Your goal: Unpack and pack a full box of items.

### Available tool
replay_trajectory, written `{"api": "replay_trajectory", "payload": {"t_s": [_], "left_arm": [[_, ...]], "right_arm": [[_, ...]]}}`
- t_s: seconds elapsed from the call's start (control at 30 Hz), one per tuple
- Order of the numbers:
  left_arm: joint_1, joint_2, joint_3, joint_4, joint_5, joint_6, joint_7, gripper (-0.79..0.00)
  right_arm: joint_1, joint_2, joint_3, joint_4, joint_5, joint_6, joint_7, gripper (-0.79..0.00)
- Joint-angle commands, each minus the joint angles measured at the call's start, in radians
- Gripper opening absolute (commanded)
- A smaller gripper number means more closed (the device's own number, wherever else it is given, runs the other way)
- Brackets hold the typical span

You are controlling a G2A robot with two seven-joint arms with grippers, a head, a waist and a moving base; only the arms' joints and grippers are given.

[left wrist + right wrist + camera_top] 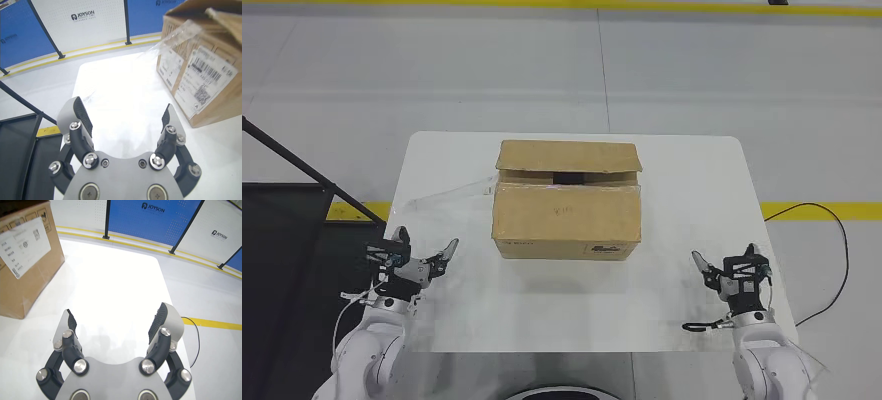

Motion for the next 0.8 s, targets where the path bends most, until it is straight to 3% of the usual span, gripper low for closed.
{"api": "replay_trajectory", "payload": {"t_s": [0.0, 0.13, 0.4, 0.77], "left_arm": [[0.015, 0.000, -0.016, -0.018, -0.032, -0.037, 0.033, 0.000], [0.023, 0.003, -0.054, -0.038, -0.152, -0.164, 0.038, 0.000], [0.019, 0.003, -0.109, -0.052, -0.326, -0.277, 0.039, 0.000], [0.031, 0.003, -0.124, -0.053, -0.335, -0.278, 0.039, 0.000]], "right_arm": [[0.011, 0.000, 0.002, -0.032, 0.018, -0.027, 0.018, 0.000], [0.036, 0.004, 0.019, -0.097, 0.093, -0.149, 0.051, 0.000], [0.088, 0.013, 0.053, -0.174, 0.299, -0.367, 0.155, 0.000], [0.097, 0.015, 0.059, -0.184, 0.318, -0.384, 0.184, 0.000]]}}
